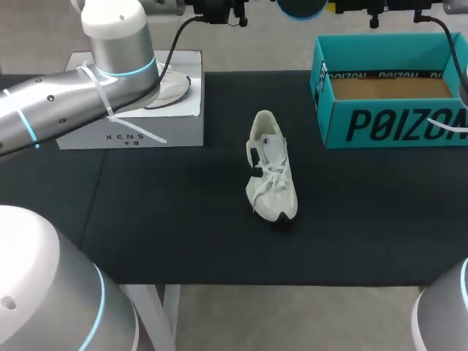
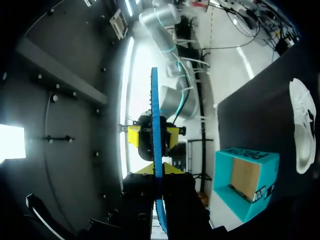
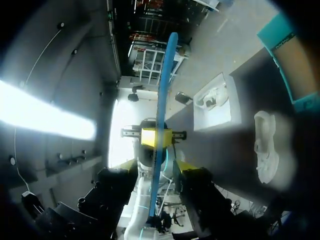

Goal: Take the shoe out of the shoebox, open the shoe tongue, remove and reinsert the insole, then place the shoe into the shoebox

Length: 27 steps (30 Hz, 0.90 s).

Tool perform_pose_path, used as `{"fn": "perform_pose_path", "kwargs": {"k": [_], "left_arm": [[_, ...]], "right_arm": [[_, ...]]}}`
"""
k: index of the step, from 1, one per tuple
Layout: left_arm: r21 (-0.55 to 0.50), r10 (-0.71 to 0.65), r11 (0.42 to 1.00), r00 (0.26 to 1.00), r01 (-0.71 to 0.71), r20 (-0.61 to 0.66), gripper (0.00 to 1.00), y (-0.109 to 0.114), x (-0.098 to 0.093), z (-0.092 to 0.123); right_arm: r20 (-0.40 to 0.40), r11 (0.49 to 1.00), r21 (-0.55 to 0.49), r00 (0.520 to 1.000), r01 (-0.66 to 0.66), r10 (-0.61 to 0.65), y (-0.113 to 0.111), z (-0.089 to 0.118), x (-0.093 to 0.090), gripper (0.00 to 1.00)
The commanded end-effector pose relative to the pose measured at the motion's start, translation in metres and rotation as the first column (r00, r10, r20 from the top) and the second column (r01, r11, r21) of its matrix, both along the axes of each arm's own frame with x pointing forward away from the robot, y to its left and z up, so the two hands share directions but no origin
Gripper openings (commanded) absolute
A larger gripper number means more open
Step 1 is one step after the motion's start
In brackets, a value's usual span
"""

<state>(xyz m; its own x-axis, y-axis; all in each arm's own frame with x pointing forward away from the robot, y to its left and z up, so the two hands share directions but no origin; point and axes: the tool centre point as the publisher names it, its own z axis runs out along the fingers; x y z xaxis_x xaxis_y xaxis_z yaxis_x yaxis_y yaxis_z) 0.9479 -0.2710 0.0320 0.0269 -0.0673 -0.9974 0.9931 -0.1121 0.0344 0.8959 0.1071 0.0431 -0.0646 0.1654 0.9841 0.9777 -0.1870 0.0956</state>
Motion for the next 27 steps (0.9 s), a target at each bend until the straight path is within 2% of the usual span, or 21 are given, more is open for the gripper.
{"fn": "perform_pose_path", "kwargs": {"k": [1, 5, 7, 14, 19, 27], "left_arm": [[0.005, -0.021, 1.0, 1.0, 0.021, 0.015, 0.0, -0.001, 0.003, 0.001], [0.006, -0.074, 0.997, 0.996, 0.074, 0.04, 0.0, 0.0, -0.008, 0.001], [0.024, -0.076, 0.997, 0.995, 0.074, 0.065, 0.0, 0.001, -0.011, -0.001], [0.015, -0.056, 0.998, 0.997, 0.055, 0.057, 0.0, 0.001, -0.007, -0.004], [0.001, -0.035, 0.999, 0.999, 0.035, 0.04, 0.0, -0.002, -0.003, -0.002], [-0.004, -0.049, 0.999, 0.998, 0.049, 0.037, 0.0, -0.006, -0.008, -0.003]], "right_arm": [[0.0, 1.0, 0.001, 1.0, -0.008, 0.008, 0.002, -0.001, 0.004, 0.45], [-0.003, 1.0, -0.001, 1.0, -0.012, 0.012, 0.002, -0.002, 0.005, 0.43], [-0.004, 1.0, -0.003, 1.0, -0.014, 0.014, 0.002, -0.003, 0.006, 0.39], [-0.008, 1.0, -0.003, 1.0, -0.027, 0.027, 0.003, -0.003, 0.007, 0.25], [-0.012, 0.999, -0.007, 0.999, -0.032, 0.032, 0.003, -0.003, 0.007, 0.22], [-0.019, 0.999, -0.014, 0.999, -0.034, 0.034, 0.003, -0.005, 0.006, 0.2]]}}
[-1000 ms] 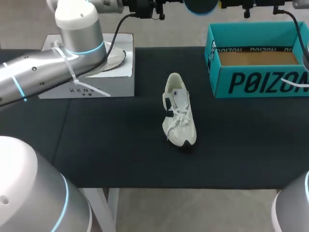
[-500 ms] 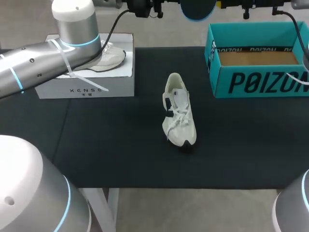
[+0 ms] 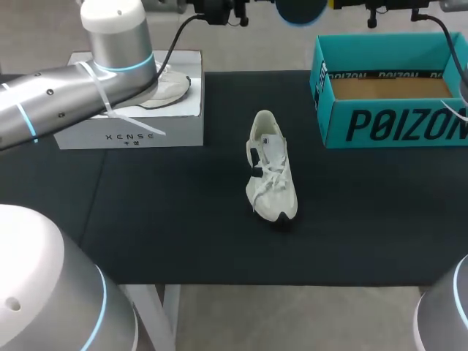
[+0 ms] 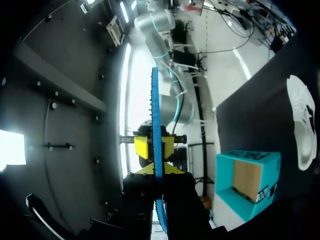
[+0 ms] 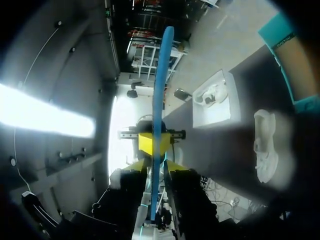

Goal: Take the shoe out of the shoebox, open the shoe tongue, remove and reinsert the insole, then place the shoe into the shoebox

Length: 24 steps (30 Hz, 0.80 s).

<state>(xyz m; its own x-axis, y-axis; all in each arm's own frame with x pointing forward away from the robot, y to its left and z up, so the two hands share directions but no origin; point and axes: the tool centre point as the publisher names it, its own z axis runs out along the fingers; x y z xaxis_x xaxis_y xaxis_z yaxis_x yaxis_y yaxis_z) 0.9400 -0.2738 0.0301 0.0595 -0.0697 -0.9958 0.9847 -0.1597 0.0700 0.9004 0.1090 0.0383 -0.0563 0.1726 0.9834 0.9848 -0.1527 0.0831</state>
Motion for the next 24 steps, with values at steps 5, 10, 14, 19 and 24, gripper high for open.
{"fn": "perform_pose_path", "kwargs": {"k": [5, 10, 14, 19, 24], "left_arm": [[-0.003, 0.007, 1.0, 1.0, -0.007, -0.002, 0.0, -0.003, 0.0, -0.002], [-0.004, 0.011, 1.0, 1.0, -0.011, -0.005, 0.44, -0.001, -0.003, -0.001], [-0.005, 0.044, 0.999, 0.997, -0.045, -0.058, 1.0, 0.003, -0.003, 0.0], [0.046, 0.118, 0.993, 0.974, -0.111, -0.195, 1.0, 0.017, 0.001, -0.004], [0.131, 0.182, 0.98, 0.95, -0.153, -0.255, 1.0, 0.037, 0.0, -0.01]], "right_arm": [[-0.013, 0.999, -0.039, 1.0, 0.003, -0.004, 0.0, -0.001, 0.002, 0.0], [-0.013, 0.998, -0.055, 1.0, 0.013, -0.013, -0.005, -0.003, 0.003, 0.0], [0.016, 0.996, -0.079, 0.999, 0.034, -0.032, -0.012, -0.007, 0.004, 0.0], [0.128, 0.984, -0.163, 0.991, 0.071, -0.051, -0.031, -0.007, 0.013, 0.0], [0.231, 0.959, -0.274, 0.973, 0.077, -0.012, -0.047, -0.009, 0.028, 0.0]]}}
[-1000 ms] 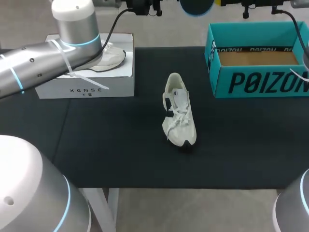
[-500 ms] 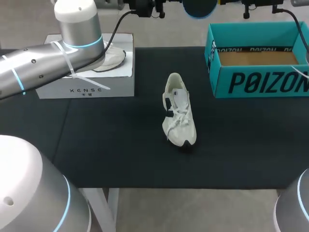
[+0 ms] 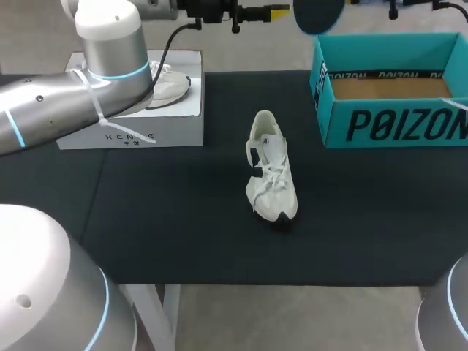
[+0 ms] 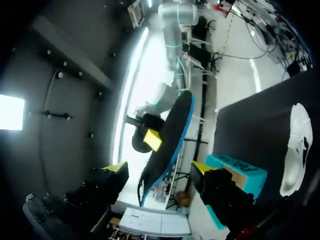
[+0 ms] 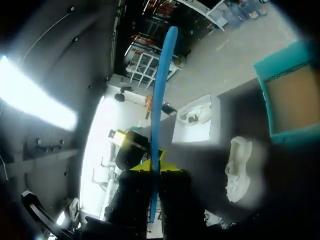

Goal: Take the shoe out of the shoebox, open the shoe tongue, remove and reinsert the insole, then place the shoe into the shoebox

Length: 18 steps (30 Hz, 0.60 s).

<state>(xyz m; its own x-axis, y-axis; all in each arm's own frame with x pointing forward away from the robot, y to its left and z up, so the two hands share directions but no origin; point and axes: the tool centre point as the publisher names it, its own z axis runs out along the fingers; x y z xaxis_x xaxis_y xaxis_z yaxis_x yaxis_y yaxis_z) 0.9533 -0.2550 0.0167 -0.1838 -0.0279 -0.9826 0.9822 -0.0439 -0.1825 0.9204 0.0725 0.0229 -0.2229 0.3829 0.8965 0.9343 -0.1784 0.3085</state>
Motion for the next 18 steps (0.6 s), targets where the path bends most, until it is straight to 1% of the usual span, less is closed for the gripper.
{"fn": "perform_pose_path", "kwargs": {"k": [1, 2, 6, 11, 13, 15, 18], "left_arm": [[0.079, 0.06, 0.995, 0.998, -0.058, -0.02, 1.0, 0.022, -0.013, 0.003], [0.083, 0.067, 0.994, 0.998, -0.065, -0.019, 1.0, 0.025, -0.013, 0.003], [0.097, 0.107, 0.99, 0.994, -0.104, -0.023, 1.0, 0.039, -0.009, 0.002], [0.131, 0.156, 0.98, 0.987, -0.151, -0.028, 1.0, 0.056, -0.003, -0.008], [0.147, 0.183, 0.973, 0.983, -0.176, -0.033, 1.0, 0.061, -0.001, -0.013], [0.154, 0.196, 0.971, 0.979, -0.185, -0.059, 1.0, 0.065, -0.001, -0.017], [0.159, 0.208, 0.968, 0.976, -0.194, -0.073, 1.0, 0.07, -0.004, -0.019]], "right_arm": [[0.047, 0.996, -0.09, 0.998, -0.024, 0.028, -0.013, 0.006, 0.012, 0.0], [0.053, 0.993, -0.113, 0.998, -0.023, 0.029, -0.016, 0.004, 0.015, 0.0], [0.117, 0.984, -0.17, 0.991, -0.045, 0.066, -0.027, 0.005, 0.027, 0.0], [0.184, 0.971, -0.233, 0.979, -0.049, 0.094, -0.04, 0.005, 0.043, 0.0], [0.223, 0.968, -0.245, 0.969, -0.049, 0.106, -0.043, 0.007, 0.049, 0.0], [0.251, 0.958, -0.283, 0.96, -0.051, 0.125, -0.044, 0.01, 0.056, 0.0], [0.294, 0.956, -0.286, 0.944, -0.06, 0.147, -0.043, 0.013, 0.065, 0.0]]}}
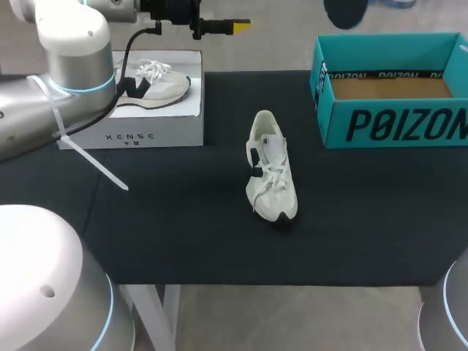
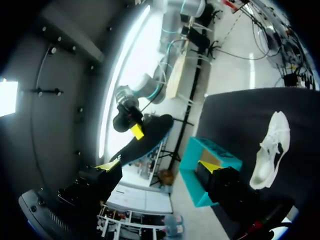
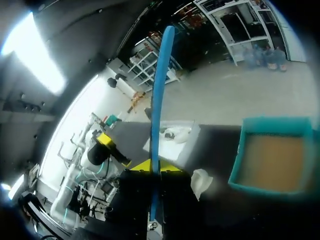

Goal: Take the shoe out of the shoebox, open the shoe tongue, remove and reinsert the insole, then place the shoe into the shoebox

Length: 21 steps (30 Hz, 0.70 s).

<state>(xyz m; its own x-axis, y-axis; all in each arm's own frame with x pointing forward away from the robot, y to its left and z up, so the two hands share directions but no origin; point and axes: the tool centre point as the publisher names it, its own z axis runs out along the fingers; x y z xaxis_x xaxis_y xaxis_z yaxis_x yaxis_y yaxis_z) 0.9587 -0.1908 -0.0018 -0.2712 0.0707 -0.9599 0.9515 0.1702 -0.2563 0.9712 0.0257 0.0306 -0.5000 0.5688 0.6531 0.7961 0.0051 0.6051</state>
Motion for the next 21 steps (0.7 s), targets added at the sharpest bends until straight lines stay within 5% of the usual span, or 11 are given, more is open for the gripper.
{"fn": "perform_pose_path", "kwargs": {"k": [1, 9, 14, 21], "left_arm": [[0.008, 0.024, 1.0, 1.0, -0.024, -0.011, 1.0, 0.006, -0.01, -0.001], [-0.113, 0.031, 0.992, 0.987, -0.049, -0.158, 1.0, 0.003, -0.032, -0.004], [-0.075, -0.006, 0.997, 0.975, -0.011, -0.223, 1.0, -0.002, -0.053, -0.024], [-0.075, -0.006, 0.997, 0.975, -0.011, -0.223, 1.0, -0.002, -0.053, -0.024]], "right_arm": [[0.001, 0.999, -0.011, 0.999, -0.043, 0.043, 0.005, 0.006, 0.017, 0.0], [0.004, 0.999, 0.02, 0.999, -0.045, 0.045, 0.006, 0.006, 0.021, 0.0], [0.004, 0.999, 0.02, 0.999, -0.045, 0.045, 0.006, 0.006, 0.021, 0.0], [0.004, 0.999, 0.02, 0.999, -0.045, 0.045, 0.006, 0.006, 0.021, 0.0]]}}
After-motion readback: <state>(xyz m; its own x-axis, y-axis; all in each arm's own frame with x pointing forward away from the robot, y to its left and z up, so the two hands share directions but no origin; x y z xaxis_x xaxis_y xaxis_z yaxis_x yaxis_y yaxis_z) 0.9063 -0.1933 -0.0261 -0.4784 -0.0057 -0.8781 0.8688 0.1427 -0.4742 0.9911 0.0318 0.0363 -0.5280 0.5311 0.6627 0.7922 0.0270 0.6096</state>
